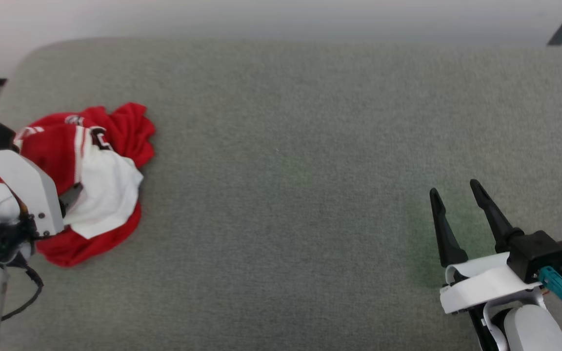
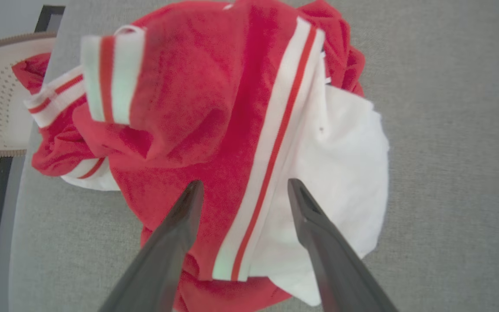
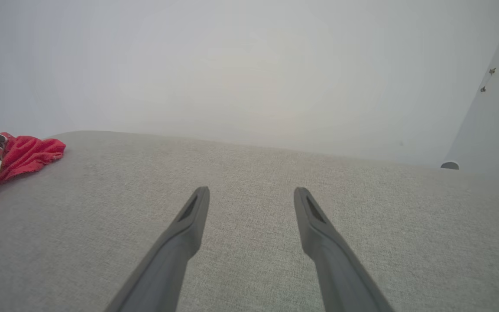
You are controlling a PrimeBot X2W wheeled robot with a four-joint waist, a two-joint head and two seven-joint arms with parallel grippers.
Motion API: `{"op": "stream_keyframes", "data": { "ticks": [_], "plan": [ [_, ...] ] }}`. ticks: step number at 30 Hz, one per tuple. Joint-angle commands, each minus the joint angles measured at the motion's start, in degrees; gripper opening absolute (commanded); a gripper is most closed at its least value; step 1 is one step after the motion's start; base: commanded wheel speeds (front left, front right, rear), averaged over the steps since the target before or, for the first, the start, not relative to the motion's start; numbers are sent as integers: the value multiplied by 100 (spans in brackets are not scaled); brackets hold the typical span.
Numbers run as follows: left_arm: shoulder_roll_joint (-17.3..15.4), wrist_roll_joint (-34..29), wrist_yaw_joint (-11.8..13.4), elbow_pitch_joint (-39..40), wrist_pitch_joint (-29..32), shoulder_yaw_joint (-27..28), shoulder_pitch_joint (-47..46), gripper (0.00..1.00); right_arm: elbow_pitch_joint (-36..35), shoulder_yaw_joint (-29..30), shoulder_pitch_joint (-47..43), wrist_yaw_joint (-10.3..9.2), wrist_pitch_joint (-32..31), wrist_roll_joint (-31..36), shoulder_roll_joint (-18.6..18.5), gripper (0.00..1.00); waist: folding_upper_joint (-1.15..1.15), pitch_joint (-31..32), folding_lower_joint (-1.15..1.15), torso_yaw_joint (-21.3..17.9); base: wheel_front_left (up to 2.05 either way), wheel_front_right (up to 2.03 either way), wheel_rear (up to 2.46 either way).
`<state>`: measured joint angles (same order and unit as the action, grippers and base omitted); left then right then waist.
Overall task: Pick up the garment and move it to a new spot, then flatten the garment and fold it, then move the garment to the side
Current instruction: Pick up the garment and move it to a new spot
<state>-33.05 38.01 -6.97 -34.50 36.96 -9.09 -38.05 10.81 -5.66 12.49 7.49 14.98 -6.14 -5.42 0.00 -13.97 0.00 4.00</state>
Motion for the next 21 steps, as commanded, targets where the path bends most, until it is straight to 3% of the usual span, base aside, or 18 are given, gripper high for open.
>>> {"op": "stream_keyframes", "data": {
  "ticks": [1,11,19,20,21],
  "plan": [
    [-30,5,39,-84,96,-32,-91,100,-26,-16,110,0,29,-6,-7,100,0,-253,0,-173,0,0,0],
    [-35,-19,229,-888,850,-238,-453,100,-72,-67,259,0,28,-47,-35,100,0,-573,0,-320,0,0,0],
    [169,64,307,-1330,893,-287,-513,100,-82,-57,297,0,28,-82,-16,100,0,-618,0,-358,0,0,0],
    [193,68,321,-1376,885,-285,-522,80,-76,-48,291,0,28,-84,-12,100,0,-607,0,-349,0,0,0],
    [210,65,320,-1401,885,-300,-532,47,-67,-39,278,0,28,-86,-11,100,0,-589,0,-338,0,0,0]
  ]
}}
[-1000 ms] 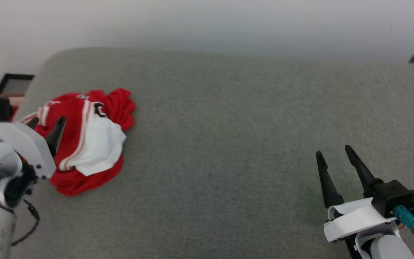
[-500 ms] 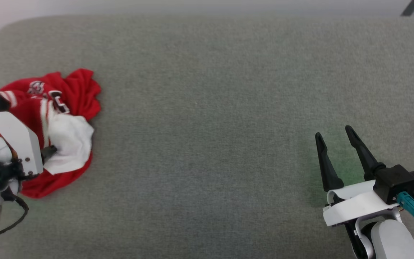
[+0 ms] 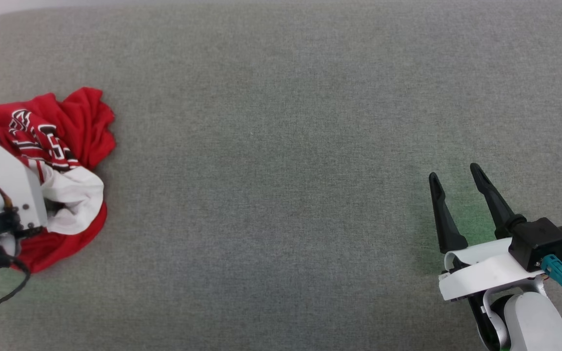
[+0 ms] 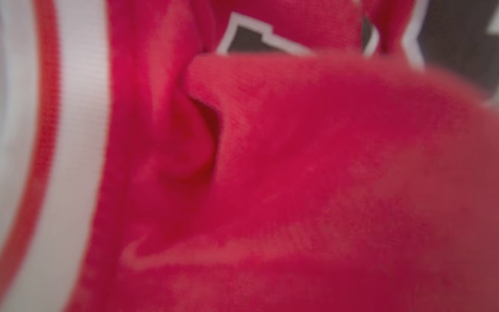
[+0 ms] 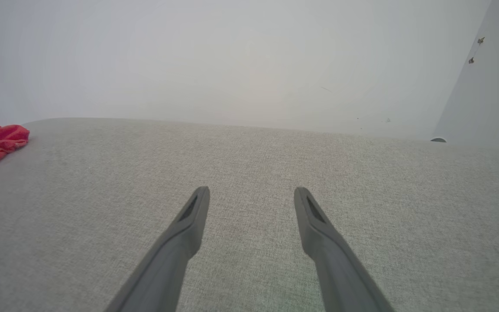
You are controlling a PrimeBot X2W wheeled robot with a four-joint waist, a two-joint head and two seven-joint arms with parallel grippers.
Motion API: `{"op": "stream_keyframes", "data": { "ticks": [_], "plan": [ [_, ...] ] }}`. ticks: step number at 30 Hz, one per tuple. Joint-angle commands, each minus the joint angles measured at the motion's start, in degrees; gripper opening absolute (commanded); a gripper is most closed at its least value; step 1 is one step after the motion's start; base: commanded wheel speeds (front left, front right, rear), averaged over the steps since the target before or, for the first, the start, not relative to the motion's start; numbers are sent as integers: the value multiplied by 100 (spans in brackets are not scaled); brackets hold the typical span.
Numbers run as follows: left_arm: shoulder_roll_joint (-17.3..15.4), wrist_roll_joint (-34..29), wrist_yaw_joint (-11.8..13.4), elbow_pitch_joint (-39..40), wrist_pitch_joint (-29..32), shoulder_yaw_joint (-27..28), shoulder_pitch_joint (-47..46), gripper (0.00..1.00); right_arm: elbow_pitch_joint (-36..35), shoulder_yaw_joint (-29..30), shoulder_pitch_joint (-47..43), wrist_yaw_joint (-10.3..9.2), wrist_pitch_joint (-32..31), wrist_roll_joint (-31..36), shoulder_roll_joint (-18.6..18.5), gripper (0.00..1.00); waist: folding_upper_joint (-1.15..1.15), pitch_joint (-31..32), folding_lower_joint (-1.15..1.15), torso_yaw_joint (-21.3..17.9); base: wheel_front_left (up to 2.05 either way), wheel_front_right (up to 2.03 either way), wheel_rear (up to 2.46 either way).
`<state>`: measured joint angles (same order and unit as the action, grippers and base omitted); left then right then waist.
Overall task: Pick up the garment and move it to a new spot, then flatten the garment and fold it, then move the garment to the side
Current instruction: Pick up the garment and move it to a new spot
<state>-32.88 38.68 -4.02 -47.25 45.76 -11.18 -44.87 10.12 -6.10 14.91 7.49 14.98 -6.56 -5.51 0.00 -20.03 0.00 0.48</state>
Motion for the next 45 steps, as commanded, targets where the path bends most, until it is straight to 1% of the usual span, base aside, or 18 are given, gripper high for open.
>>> {"op": "stream_keyframes", "data": {
  "ticks": [1,2,8,16,22,28,36,40,45],
  "plan": [
    [202,12,5,-146,-13,-89,134,30,10,16,18,0,29,-42,-2,100,0,41,0,30,0,0,0],
    [186,17,8,-158,-37,-83,106,0,18,26,1,0,29,-38,1,100,0,70,0,47,0,0,0],
    [7,-73,-69,-6,-211,-117,-127,0,74,96,-125,0,28,-62,-2,100,0,333,0,190,0,0,0],
    [-176,-184,-175,497,-544,-176,-405,0,124,152,-314,0,28,-81,-4,100,0,747,0,395,0,0,0],
    [-344,-327,-252,1083,-767,-293,-702,0,129,211,-499,0,28,-105,16,100,0,1095,0,555,0,0,0],
    [-433,-472,-289,1681,-920,-450,-1064,0,152,253,-639,0,29,-137,69,100,0,1399,0,656,0,0,0],
    [-419,-589,-316,2264,-1165,-640,-1579,0,119,332,-734,0,28,-129,120,100,0,1671,0,670,0,0,0],
    [-353,-537,-336,2402,-1219,-778,-1776,0,112,406,-764,0,29,-103,131,100,0,1793,0,606,0,0,0],
    [-257,-426,-345,2670,-1197,-1069,-1829,0,62,647,-860,0,28,-20,146,100,0,1916,0,472,0,0,0]
  ]
}}
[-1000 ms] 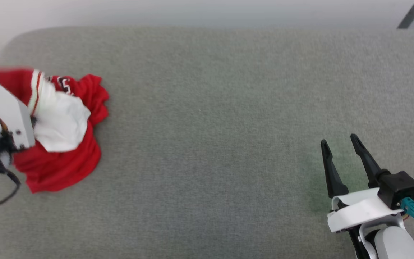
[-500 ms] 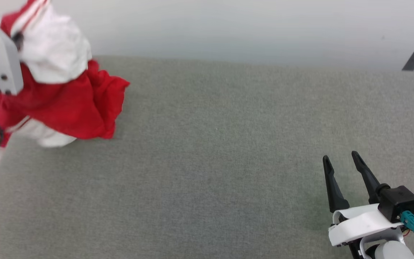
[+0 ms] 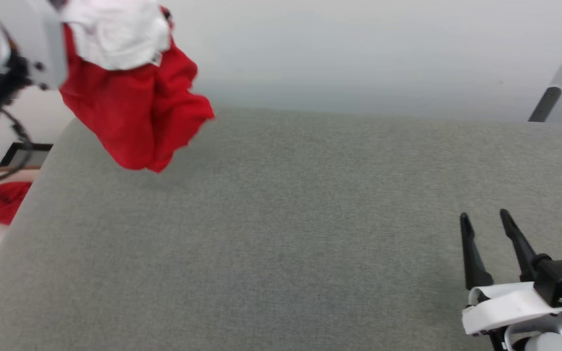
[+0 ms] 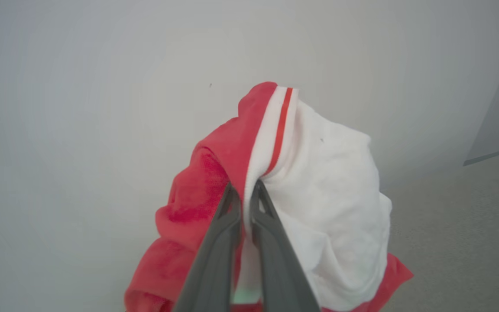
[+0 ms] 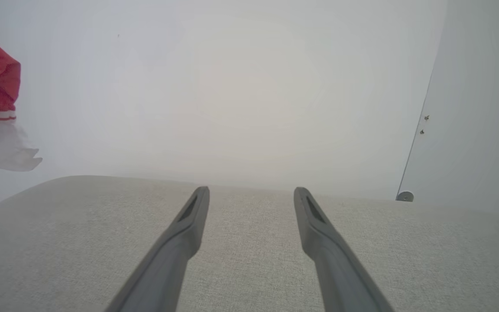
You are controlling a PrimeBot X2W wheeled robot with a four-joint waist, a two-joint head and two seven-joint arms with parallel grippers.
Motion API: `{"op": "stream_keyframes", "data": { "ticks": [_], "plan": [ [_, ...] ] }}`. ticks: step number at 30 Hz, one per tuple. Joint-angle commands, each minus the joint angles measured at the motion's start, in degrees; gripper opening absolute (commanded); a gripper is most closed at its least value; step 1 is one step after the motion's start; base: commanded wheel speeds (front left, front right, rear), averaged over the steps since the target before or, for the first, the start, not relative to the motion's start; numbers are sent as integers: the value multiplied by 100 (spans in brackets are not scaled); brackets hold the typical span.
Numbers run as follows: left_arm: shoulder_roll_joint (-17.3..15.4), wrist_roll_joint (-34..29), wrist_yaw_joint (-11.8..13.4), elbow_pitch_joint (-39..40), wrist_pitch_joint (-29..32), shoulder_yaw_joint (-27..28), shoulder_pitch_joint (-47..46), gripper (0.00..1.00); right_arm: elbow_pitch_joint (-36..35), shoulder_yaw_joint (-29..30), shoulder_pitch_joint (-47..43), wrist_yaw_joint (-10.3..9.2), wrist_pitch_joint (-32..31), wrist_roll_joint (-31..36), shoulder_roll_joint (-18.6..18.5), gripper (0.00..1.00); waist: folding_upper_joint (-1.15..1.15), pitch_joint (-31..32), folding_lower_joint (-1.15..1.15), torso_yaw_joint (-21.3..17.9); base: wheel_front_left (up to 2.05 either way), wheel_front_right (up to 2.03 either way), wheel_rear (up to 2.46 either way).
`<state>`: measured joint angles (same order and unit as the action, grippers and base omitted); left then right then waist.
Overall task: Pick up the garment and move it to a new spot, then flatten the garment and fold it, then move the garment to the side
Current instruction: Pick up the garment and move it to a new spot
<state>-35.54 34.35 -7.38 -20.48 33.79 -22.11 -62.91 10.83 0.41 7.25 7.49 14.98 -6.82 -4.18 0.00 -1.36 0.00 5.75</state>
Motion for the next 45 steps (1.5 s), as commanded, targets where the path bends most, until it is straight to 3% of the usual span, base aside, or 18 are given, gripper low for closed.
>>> {"op": "stream_keyframes", "data": {
  "ticks": [1,15,29,38,45],
  "plan": [
    [21,45,-8,74,13,-37,-20,0,-21,52,-122,0,28,15,15,100,0,63,0,-87,0,0,0],
    [425,652,13,1333,326,-576,224,0,-130,910,-257,0,28,295,68,100,0,-46,0,-847,0,0,0],
    [979,787,148,2002,443,-1072,577,0,-47,1247,-163,0,28,334,129,100,0,-362,0,-1777,0,0,0],
    [1240,901,126,1936,201,-1301,940,0,22,1175,-104,0,28,142,135,100,0,-535,0,-1960,0,0,0],
    [1048,990,80,1674,30,-1420,1394,0,94,1097,-56,0,28,48,134,100,0,-642,0,-1930,0,0,0]
  ]
}}
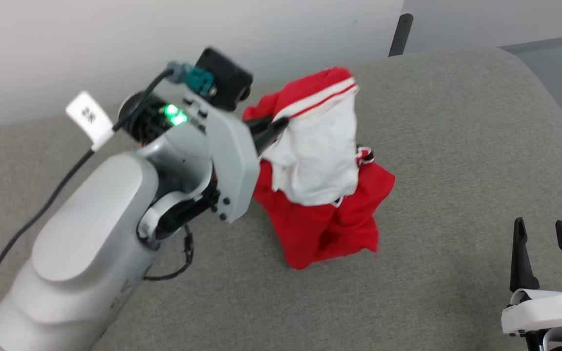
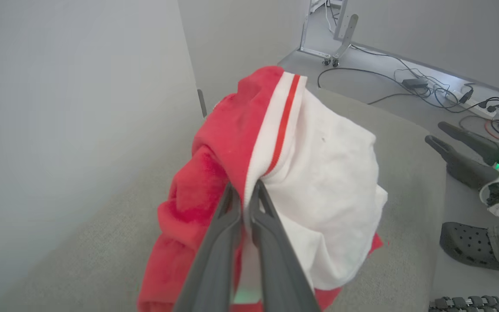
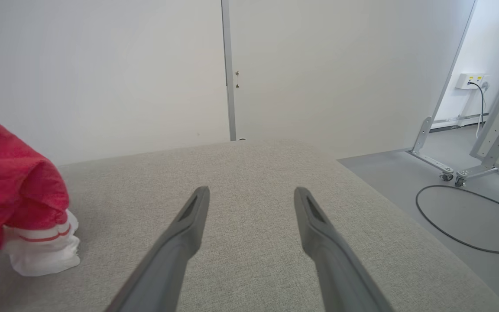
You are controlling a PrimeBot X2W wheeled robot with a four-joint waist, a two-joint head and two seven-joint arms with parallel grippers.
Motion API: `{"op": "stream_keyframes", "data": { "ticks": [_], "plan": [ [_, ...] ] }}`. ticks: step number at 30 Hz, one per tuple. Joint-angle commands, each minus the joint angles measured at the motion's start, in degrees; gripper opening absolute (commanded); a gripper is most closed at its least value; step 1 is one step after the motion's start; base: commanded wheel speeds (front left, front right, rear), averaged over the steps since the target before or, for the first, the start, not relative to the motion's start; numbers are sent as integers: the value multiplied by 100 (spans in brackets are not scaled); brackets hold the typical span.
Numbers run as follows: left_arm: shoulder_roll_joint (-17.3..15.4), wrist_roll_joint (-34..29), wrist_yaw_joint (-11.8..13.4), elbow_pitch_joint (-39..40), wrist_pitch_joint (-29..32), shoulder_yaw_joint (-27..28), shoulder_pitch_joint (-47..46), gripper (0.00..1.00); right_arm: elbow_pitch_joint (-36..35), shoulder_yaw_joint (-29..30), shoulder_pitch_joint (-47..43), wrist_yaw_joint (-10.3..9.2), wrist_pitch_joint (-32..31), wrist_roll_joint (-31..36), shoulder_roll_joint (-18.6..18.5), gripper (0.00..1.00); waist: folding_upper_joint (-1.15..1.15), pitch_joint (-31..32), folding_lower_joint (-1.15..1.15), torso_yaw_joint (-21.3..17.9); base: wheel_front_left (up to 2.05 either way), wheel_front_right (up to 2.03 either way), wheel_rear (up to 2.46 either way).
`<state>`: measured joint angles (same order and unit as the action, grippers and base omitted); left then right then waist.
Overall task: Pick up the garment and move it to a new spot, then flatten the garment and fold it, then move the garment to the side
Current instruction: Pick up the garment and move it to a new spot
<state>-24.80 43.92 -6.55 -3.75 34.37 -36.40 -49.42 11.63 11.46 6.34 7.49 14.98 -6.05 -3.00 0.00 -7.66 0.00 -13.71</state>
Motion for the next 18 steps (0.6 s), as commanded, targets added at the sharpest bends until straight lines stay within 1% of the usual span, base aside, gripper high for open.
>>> {"op": "stream_keyframes", "data": {
  "ticks": [1,7,8,9,10,12,15,16,17,18],
  "plan": [
    [-73,58,-13,-29,-36,2,95,0,24,-15,51,0,28,-37,16,100,0,-23,0,32,0,0,0],
    [-317,150,-55,-73,-54,-76,349,0,60,-37,73,0,29,-35,16,100,0,-31,0,142,0,0,0],
    [-439,191,-49,-50,-6,-110,444,0,71,-40,69,0,28,-37,16,100,0,-27,0,194,0,0,0],
    [-439,191,-49,-50,-6,-110,444,0,71,-40,69,0,28,-37,16,100,0,-27,0,194,0,0,0],
    [-567,231,-55,-12,77,-141,547,0,75,-39,54,0,28,-31,15,100,0,-21,0,255,0,0,0],
    [-712,286,-62,10,147,-147,649,0,73,-44,44,0,28,-13,15,100,0,-14,0,310,0,0,0],
    [-905,343,-34,22,238,-131,802,0,79,-45,51,0,28,14,15,100,0,-2,0,379,0,0,0],
    [-905,343,-34,22,238,-131,802,0,79,-45,51,0,28,14,15,100,0,-2,0,379,0,0,0],
    [-1037,367,-36,40,251,-117,908,0,88,-48,58,0,28,30,15,100,0,7,0,423,0,0,0],
    [-1081,397,-30,32,243,-101,967,0,88,-40,54,0,28,43,15,100,0,10,0,448,0,0,0]
  ]
}}
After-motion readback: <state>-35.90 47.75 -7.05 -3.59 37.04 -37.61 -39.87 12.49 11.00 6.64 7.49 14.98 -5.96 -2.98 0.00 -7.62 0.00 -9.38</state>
